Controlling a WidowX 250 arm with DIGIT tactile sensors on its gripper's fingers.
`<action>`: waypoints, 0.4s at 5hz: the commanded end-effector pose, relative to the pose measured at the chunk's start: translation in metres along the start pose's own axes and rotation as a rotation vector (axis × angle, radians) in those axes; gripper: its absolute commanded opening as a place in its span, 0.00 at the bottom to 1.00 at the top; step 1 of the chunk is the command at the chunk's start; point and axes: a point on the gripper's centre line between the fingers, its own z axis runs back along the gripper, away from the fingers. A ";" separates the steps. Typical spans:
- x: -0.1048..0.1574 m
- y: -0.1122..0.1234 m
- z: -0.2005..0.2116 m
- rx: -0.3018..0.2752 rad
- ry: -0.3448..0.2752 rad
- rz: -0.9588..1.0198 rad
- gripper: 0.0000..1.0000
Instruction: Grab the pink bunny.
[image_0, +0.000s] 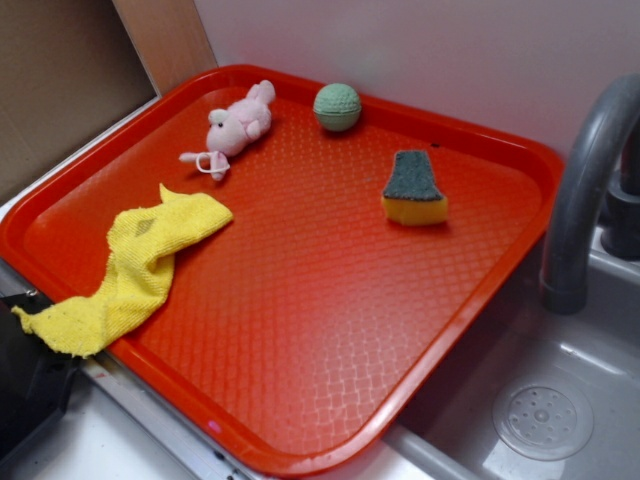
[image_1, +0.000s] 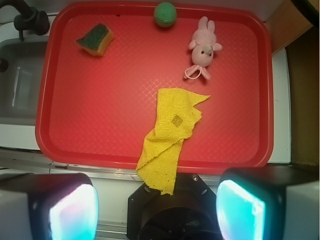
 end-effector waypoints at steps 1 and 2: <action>0.000 0.000 0.000 0.000 0.000 0.000 1.00; 0.026 0.003 -0.015 -0.034 -0.102 0.150 1.00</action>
